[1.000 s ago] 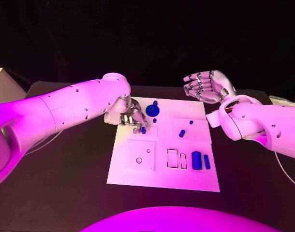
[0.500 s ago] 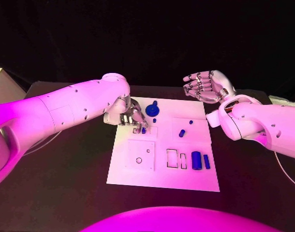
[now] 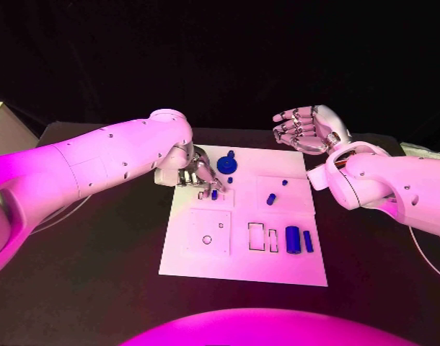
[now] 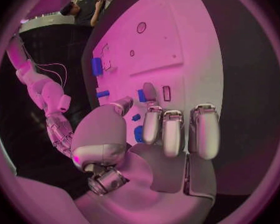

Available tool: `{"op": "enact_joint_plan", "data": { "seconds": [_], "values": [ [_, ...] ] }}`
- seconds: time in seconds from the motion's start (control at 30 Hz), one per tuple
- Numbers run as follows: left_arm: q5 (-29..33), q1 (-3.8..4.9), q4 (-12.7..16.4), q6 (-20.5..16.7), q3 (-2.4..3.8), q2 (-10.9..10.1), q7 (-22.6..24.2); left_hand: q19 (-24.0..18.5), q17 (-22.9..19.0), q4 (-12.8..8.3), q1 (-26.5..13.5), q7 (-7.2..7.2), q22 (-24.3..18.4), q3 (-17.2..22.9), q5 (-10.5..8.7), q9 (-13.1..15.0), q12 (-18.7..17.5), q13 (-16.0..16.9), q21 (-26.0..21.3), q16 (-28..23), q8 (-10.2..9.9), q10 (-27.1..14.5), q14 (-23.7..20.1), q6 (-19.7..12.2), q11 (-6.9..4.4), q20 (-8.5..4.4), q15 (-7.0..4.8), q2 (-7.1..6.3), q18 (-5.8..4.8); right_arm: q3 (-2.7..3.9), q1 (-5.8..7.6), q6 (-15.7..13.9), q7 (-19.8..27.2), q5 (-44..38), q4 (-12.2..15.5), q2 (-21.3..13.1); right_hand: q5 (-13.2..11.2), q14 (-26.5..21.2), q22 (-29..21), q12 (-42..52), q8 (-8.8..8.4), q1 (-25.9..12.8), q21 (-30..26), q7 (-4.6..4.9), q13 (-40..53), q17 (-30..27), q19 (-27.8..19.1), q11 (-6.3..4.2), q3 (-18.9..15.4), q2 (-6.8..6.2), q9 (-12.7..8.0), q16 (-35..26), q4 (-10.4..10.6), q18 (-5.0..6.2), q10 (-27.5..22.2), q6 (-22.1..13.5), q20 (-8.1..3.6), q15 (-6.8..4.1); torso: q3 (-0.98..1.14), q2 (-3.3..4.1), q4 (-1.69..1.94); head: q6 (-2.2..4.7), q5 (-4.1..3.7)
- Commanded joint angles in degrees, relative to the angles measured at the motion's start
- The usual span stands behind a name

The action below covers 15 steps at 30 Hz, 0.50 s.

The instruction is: Assemble the parts on the task board

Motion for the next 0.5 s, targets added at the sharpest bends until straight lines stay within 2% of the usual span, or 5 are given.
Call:
{"op": "enact_joint_plan", "data": {
  "seconds": [0.03,0.13,0.33,0.4,0.5],
  "values": [
    [0.5,0.00,0.7,-0.5,0.25,-0.4,0.5,0.6,15.1,-0.1,0.5,0.05,6.8,-0.4,-0.31,0.0,-0.4,0.9,-0.3,0.2,-0.3,1.6,6.2,-0.2,-0.39,-0.42,-0.37,-0.57,-0.82,0.01,-0.03,0.9,0.4,-0.3,0.0,0.0,0.3,0.0,-0.3,-0.2,-0.30,-0.7,-0.2,1.14,0.0,-0.2,0.0,0.33,0.1,0.09,-0.1,-0.5,-0.4,0.18,0.3,0.3,0.29,0.26,-0.03,-0.01,0.05,0.08,-0.06],
    [0.6,0.01,1.6,-0.7,0.83,-1.0,0.6,0.4,15.1,-0.1,1.5,0.08,6.6,-0.7,-0.29,0.0,-0.7,0.6,-0.5,0.2,-0.3,1.5,6.2,-0.4,-0.39,-0.44,-0.39,-0.29,-0.75,0.01,-0.04,1.0,0.4,-0.3,0.0,0.0,0.3,0.0,-0.3,-0.2,-0.30,-0.7,-0.2,1.14,0.0,-0.2,0.0,0.33,0.1,0.09,-0.1,-0.5,-0.4,0.18,0.3,0.3,0.29,0.26,-0.02,-0.05,0.06,0.12,-0.08],
    [1.8,0.07,4.7,-1.2,2.72,-3.0,0.6,-0.3,15.1,-0.3,4.0,0.39,5.5,-0.9,-0.26,0.0,-2.1,-1.0,-1.2,0.2,-0.7,0.7,6.2,-1.5,-0.15,-0.43,-0.30,0.67,-0.46,0.01,-0.07,1.1,0.5,-0.3,-0.1,-0.1,0.3,0.0,-0.3,-0.2,-0.31,-0.7,-0.2,1.14,0.0,-0.2,0.0,0.33,0.1,0.10,-0.1,-0.5,-0.4,0.18,0.3,0.3,0.29,0.26,-0.03,-0.07,0.09,0.48,-0.28],
    [2.9,0.17,6.5,-2.5,3.52,-4.0,0.7,-1.2,14.2,-0.9,6.1,0.80,4.2,-0.5,-0.24,0.0,-3.7,-3.0,-2.1,-0.2,-1.1,-0.3,5.9,-2.7,0.18,-0.33,-0.11,1.28,-0.13,0.01,-0.09,1.1,0.5,-0.2,-0.2,-0.1,0.3,0.0,-0.3,-0.2,-0.31,-0.7,-0.2,1.14,0.0,-0.2,0.0,0.33,0.1,0.10,-0.1,-0.5,-0.4,0.18,0.3,0.3,0.29,0.26,-0.03,-0.04,0.05,0.73,-0.35],
    [4.5,0.38,8.4,-4.4,4.41,-5.4,0.9,-3.9,10.8,-2.1,9.2,1.89,0.5,0.5,-0.20,-0.4,-8.0,-8.1,-4.8,-1.9,-2.3,-3.3,4.9,-5.4,1.11,0.14,0.51,1.14,0.81,0.01,-0.14,1.2,0.6,-0.2,-0.4,-0.1,0.3,0.0,-0.3,-0.2,-0.31,-0.7,-0.2,1.14,0.0,-0.2,0.0,0.33,0.1,0.10,-0.1,-0.5,-0.4,0.18,0.3,0.3,0.29,0.26,-0.02,-0.05,0.03,0.97,-0.43]
  ]
}}
